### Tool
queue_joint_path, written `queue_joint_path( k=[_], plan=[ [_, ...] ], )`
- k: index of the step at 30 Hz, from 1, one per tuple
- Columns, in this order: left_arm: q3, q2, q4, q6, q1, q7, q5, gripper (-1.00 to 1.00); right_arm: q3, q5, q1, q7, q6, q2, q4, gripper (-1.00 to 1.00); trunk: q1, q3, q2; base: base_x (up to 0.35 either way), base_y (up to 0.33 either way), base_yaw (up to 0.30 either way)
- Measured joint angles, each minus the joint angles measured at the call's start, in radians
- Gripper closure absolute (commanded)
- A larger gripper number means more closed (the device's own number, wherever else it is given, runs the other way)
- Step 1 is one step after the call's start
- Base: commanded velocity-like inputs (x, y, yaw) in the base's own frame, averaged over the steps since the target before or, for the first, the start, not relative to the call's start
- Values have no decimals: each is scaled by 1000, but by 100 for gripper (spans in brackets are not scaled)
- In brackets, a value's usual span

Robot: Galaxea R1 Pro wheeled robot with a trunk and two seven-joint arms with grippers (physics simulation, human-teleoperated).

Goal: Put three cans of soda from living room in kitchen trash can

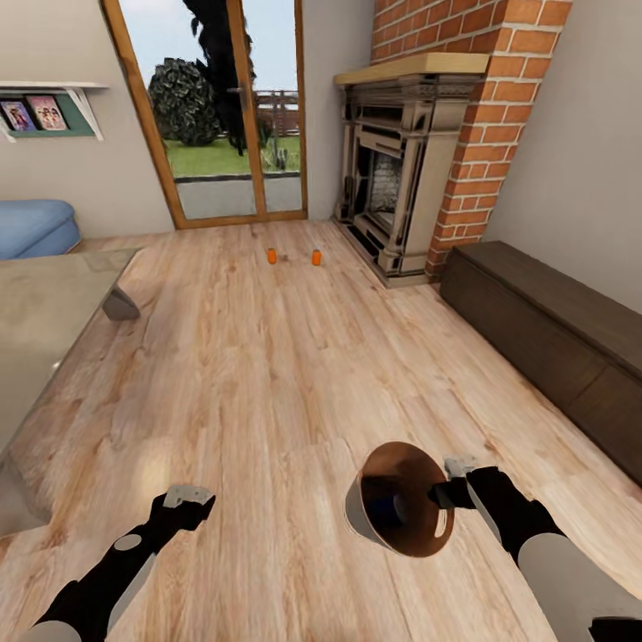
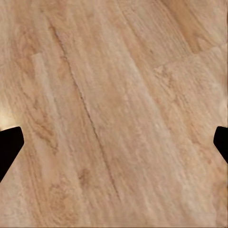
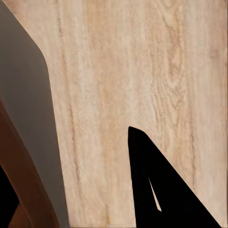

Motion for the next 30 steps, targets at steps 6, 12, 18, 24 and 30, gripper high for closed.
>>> queue_joint_path(
  k=[6, 12, 18, 24, 30],
  plan=[
    [-3, -3, 1, 8, 0, -3, 62, -100, -49, 5, 58, 0, -102, -10, 7, 100, 0, 0, 0, 307, -65, 10],
    [-5, -6, 0, 3, 0, -1, 65, -100, -158, 4, 85, 58, -217, -11, 6, 100, 0, 0, 0, 320, -8, 1],
    [-6, -6, 0, -2, 0, 1, 65, -100, -176, 9, 93, 69, -242, -12, 8, 100, 0, 0, 0, 322, -1, 0],
    [-10, -6, 0, -4, 0, 6, 65, -100, -179, 10, 100, 69, -289, -20, 13, 100, 0, 0, 0, 323, 0, 0],
    [-11, -6, 0, -4, 0, 7, 65, -100, -179, 3, 106, 68, -295, -22, 15, 100, 0, 0, 0, 323, 0, 0]
  ],
)
